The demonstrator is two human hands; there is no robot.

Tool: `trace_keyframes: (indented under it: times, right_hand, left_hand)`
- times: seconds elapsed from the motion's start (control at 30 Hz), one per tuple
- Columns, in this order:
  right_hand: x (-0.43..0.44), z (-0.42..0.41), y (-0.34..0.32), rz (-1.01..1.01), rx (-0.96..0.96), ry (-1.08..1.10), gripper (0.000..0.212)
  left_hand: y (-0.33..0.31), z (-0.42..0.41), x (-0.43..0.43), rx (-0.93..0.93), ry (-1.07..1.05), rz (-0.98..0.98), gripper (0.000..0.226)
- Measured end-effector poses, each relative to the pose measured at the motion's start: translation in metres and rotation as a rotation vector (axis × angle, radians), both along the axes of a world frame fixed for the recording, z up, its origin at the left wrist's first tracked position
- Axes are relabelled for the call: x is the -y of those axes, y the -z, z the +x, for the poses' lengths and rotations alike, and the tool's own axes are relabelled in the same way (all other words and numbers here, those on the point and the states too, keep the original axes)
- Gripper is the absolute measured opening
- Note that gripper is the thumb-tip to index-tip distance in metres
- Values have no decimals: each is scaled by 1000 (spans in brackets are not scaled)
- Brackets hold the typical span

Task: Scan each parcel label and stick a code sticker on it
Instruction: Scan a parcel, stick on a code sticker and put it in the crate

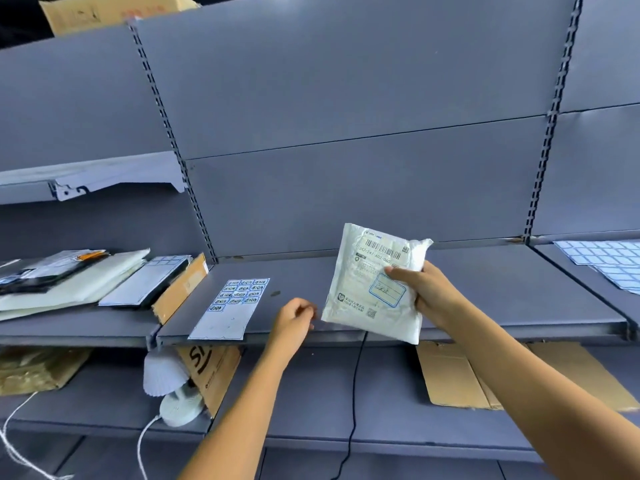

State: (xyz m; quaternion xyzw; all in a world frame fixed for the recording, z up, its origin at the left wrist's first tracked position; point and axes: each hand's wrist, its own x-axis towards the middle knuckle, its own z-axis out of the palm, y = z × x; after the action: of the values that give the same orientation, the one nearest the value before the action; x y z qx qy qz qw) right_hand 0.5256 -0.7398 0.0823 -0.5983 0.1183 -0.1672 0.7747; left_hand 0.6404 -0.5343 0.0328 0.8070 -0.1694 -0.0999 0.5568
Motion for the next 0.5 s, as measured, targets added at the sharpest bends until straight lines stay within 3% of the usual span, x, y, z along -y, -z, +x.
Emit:
trace_keyframes:
  times: [0.17, 0.3, 0.37, 0.5]
  right_hand:
    - [16, 29, -2, -41, -44, 16, 34]
    - [20, 67, 0, -54, -47, 54, 34]
    - [17, 88, 0, -42, -77, 37, 32]
    - [9, 124, -4, -82, -113, -40, 26]
  left_hand:
    - [10, 53, 14, 150, 70, 216, 17]
    - [7, 96, 22, 203, 84, 231, 22]
    - [-1, 112, 25, 91, 140, 63, 29]
    - [-6, 144, 39, -314, 428, -253, 38]
